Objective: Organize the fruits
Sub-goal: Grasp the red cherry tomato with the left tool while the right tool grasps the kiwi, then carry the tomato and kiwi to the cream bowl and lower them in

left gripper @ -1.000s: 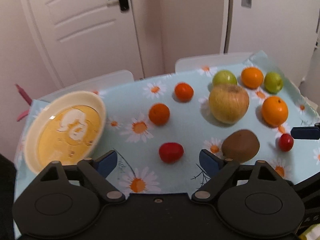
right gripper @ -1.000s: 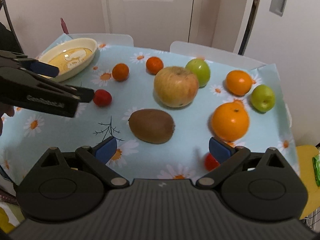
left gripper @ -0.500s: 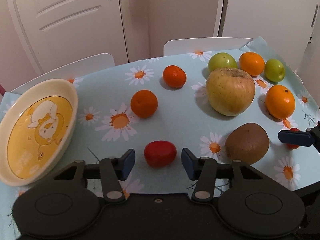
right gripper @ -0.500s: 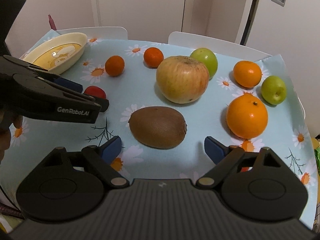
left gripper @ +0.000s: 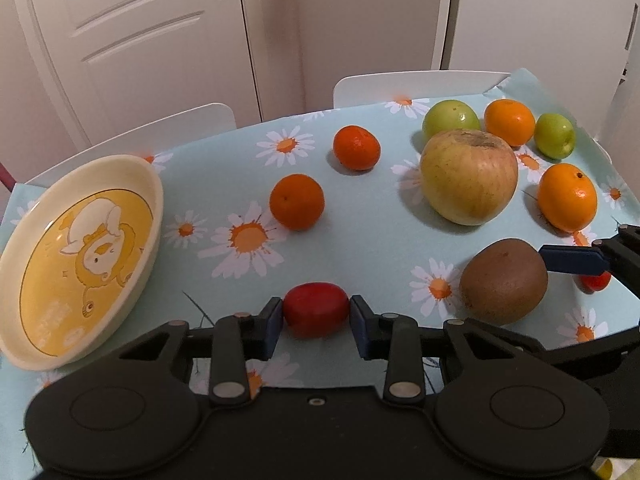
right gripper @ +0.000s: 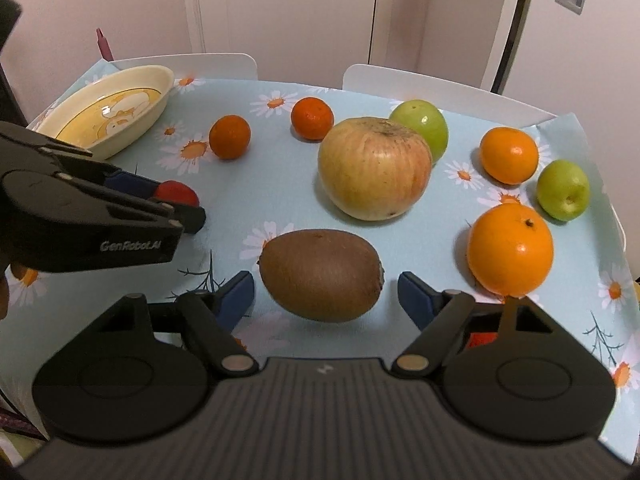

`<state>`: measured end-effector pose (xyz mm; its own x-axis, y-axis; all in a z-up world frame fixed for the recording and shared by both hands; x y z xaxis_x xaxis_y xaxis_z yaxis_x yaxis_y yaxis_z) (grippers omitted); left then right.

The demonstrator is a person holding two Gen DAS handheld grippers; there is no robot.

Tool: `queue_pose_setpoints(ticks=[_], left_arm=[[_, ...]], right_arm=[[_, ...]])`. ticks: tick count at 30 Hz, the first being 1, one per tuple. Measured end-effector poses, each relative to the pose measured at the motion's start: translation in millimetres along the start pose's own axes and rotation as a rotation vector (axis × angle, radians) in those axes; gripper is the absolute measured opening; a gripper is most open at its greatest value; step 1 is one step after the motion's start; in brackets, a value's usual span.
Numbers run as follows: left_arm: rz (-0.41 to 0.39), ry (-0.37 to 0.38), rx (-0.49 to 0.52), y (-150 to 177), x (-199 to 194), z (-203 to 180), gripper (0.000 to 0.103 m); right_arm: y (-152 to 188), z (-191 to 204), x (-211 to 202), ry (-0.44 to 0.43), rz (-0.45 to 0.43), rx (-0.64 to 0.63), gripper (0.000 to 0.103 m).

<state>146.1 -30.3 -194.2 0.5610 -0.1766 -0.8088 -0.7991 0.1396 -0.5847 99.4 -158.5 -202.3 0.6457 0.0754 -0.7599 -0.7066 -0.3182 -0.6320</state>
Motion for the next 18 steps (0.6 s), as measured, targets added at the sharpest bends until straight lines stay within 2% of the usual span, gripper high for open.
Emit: queue_pose_setpoints(ticks=[5, 8, 18], left_arm=[[-0.003, -0.017, -0.009, 1.7, -2.4, 1.9, 0.04], [-0.006, -0.027, -0.014, 4.0, -4.1, 3.4, 0.04], [-0.045, -0.082, -0.088, 8.8, -26.2, 14.0, 0.04]], right_arm=[[-1.5, -1.2, 4.2, -0.011, 0.002, 0.009, 0.092], [-2.1, -2.6, 7.3, -0.022, 0.009, 0.013, 0.082], [-12.5, -6.9, -0.4, -0.056, -0.014, -0.007, 0.08]])
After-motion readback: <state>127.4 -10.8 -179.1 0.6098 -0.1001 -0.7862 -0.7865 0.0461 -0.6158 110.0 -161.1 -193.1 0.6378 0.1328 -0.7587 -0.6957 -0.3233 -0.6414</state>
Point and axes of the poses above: each gripper's, at about its wrist camera, not at the fingertips, and x roughly the way its jaws point, z to its left, y to its underside, the point moved 2 cm from there along x, roughly the way its jaws point, and after that the axes turned 12 degrees about -x, right-handed, at the moved point
